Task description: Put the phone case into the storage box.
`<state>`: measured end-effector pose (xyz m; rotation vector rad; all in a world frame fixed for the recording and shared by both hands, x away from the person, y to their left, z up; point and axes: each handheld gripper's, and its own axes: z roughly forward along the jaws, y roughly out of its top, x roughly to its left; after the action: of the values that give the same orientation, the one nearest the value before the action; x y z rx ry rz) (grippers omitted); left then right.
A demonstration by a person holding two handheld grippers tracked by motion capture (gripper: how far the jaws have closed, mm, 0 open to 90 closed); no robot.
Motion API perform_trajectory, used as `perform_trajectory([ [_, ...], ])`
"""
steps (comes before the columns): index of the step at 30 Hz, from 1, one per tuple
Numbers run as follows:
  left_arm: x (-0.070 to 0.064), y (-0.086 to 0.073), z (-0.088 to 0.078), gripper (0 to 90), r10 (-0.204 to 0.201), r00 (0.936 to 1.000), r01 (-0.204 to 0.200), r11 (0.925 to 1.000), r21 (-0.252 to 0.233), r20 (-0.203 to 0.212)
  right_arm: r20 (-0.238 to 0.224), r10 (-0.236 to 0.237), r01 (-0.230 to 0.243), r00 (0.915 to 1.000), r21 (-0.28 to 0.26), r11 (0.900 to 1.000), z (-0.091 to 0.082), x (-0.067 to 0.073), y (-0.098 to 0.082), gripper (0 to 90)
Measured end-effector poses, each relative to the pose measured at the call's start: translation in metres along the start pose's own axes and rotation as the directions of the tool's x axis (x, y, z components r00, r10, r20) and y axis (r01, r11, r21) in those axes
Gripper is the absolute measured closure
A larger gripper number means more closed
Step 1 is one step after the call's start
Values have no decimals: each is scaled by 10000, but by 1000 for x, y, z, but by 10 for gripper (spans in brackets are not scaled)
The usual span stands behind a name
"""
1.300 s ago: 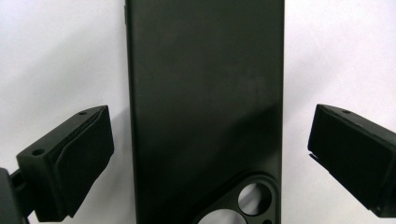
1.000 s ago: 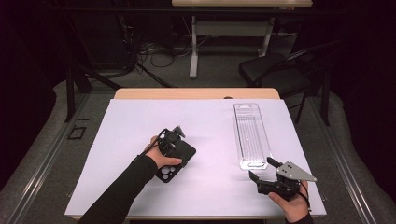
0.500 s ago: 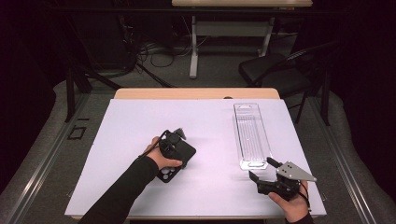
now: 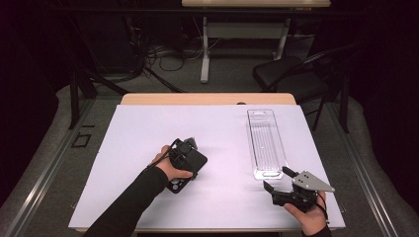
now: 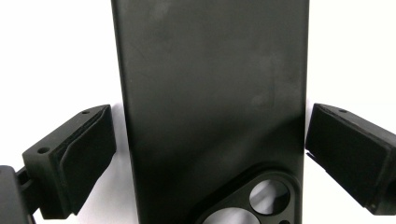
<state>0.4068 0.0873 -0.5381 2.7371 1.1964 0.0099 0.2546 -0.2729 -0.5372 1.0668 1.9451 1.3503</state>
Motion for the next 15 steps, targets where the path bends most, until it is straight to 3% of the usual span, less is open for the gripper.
perform_trajectory([
  [15, -3, -1, -2, 75, -158, 9996, 163, 9996, 212, -226, -43, 8, -8, 10000, 38, 10000, 0, 0, 0, 140],
])
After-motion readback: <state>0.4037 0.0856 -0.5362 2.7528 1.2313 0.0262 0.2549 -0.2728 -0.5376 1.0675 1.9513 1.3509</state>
